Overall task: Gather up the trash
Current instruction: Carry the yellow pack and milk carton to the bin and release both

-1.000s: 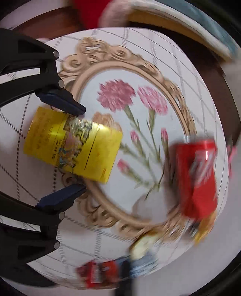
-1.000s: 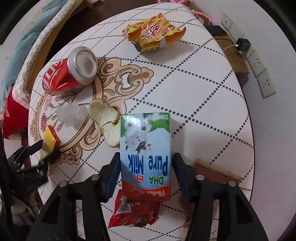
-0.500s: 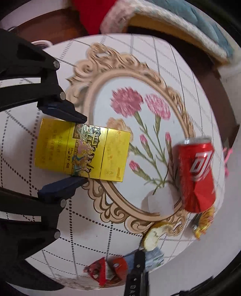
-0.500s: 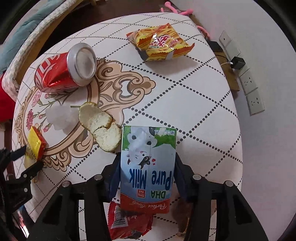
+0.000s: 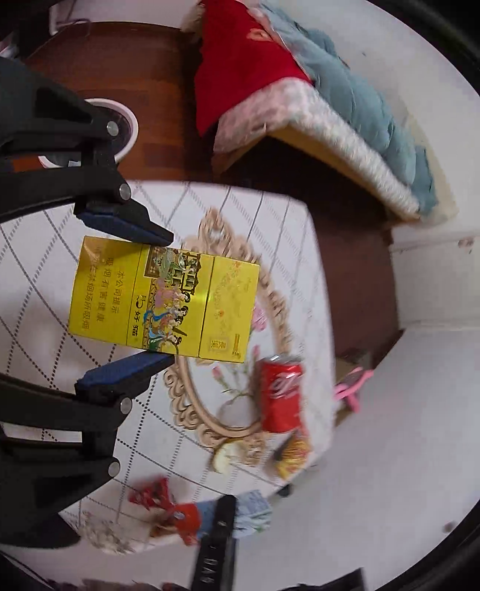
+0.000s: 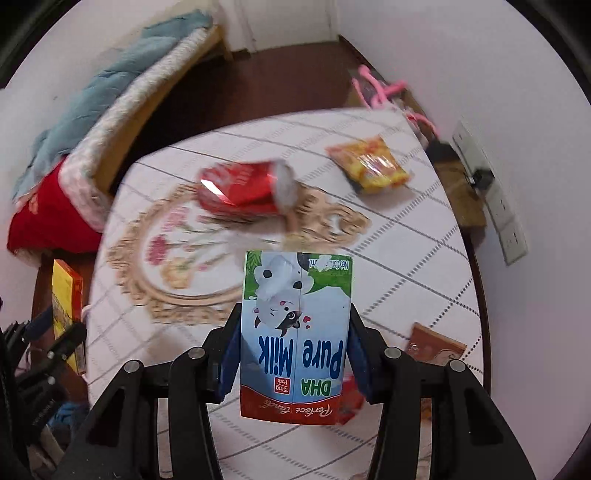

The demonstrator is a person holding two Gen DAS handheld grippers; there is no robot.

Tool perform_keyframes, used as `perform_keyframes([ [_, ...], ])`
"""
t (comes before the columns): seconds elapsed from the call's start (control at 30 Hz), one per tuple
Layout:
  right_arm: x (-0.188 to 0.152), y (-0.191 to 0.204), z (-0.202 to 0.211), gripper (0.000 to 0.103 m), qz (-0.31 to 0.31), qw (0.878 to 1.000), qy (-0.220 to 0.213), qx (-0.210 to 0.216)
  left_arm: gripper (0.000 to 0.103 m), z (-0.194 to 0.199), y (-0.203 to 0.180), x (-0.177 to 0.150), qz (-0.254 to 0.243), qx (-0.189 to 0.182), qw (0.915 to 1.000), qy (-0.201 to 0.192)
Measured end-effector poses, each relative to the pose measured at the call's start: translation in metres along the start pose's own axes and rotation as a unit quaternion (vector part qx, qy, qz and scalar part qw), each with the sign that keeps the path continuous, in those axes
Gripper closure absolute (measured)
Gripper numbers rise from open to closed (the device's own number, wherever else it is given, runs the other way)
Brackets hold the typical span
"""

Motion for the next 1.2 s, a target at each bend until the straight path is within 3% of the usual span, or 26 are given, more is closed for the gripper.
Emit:
perform_keyframes([
  [0.27,-0.017,0.087,0.056,0.05,0.036,0.995,-0.046,0.087,0.048,0.061,0.072,-0.006,0.053,0.045,0.9967,-0.042],
  [0.43,-0.036,0.162,0.068,0.05,0.072,0.986,-0.042,0.143,0.048,0.083,0.128,-0.024,0.091,0.079,0.9914,-0.05],
  [0.67,-0.069,0.276,0.057,0.05,0.133,0.97,-0.013,0.204,0.048,0.083,0.206,-0.062,0.142,0.124,0.9815,-0.034],
  [0.93,-0.1,0.391,-0.013,0.05,0.184,0.958,0.054,0.211,0.048,0.045,0.295,-0.116,0.218,0.141,0.9658,0.014],
  [1.1,-0.12,0.454,-0.083,0.05,0.208,0.95,0.122,0.197,0.048,0.0,0.347,-0.158,0.284,0.11,0.95,0.071],
  [1.2,-0.13,0.48,-0.125,0.05,0.216,0.946,0.159,0.183,0.048,-0.036,0.376,-0.186,0.327,0.075,0.9358,0.11],
])
Point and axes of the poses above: each gripper's, at about its wrist camera, not at the fingertips, and z roughly against the way its jaws point, y to its left, x to its top, the point moved 3 cm from there along -z, roughly the way its jaws point, and after that the axes turned 4 degrees about -z, right-handed, at the moved point
